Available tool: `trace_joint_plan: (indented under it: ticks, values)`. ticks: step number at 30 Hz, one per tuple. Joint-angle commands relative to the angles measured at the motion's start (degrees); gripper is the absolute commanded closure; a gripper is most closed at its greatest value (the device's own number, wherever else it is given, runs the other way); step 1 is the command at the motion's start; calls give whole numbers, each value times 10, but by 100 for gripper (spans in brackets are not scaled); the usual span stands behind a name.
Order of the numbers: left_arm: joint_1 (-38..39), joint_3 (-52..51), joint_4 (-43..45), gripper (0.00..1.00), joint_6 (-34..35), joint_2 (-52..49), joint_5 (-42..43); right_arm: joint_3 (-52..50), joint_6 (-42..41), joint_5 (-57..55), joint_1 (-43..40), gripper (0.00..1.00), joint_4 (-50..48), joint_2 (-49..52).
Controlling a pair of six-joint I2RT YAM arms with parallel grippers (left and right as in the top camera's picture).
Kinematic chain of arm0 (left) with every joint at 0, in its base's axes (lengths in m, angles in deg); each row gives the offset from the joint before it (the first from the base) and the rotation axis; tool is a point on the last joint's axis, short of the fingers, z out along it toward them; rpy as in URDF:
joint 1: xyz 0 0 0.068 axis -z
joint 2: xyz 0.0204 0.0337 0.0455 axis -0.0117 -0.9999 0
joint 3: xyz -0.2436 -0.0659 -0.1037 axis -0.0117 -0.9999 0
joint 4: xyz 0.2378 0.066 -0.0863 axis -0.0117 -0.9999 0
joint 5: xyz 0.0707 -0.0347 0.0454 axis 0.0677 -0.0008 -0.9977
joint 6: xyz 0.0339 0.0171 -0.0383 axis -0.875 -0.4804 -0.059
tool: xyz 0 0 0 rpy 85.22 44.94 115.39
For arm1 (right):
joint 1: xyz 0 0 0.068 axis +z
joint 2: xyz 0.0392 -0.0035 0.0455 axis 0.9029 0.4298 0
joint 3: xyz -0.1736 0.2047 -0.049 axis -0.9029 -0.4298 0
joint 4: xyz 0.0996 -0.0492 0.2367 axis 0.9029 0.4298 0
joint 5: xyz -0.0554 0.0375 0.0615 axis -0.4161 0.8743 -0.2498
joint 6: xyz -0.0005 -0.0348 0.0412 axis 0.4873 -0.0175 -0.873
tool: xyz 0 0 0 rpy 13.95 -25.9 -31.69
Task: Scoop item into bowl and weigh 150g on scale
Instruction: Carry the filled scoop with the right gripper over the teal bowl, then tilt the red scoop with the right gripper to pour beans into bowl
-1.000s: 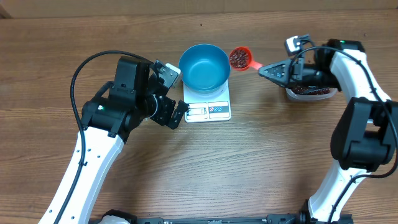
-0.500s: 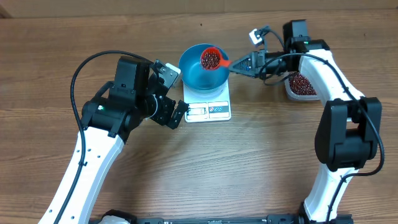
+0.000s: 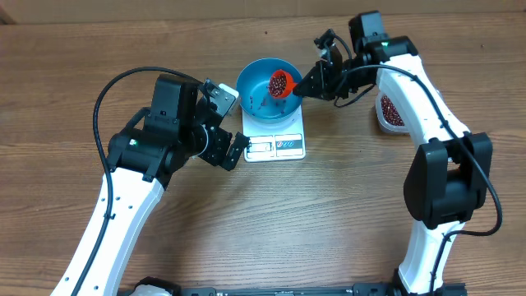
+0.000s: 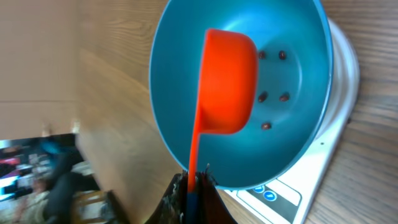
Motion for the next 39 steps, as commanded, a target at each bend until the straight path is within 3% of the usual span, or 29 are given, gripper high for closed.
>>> trace_joint_plan:
  ticks: [1, 26, 39]
  values:
    - [-2, 0, 2, 0, 6, -3, 3, 56, 1, -104, 28, 96, 23, -3]
    - [-2, 0, 2, 0, 6, -3, 3, 96, 1, -590, 215, 96, 49, -30]
    - [-2, 0, 2, 0, 6, -3, 3, 96, 0, -593, 235, 96, 45, -44]
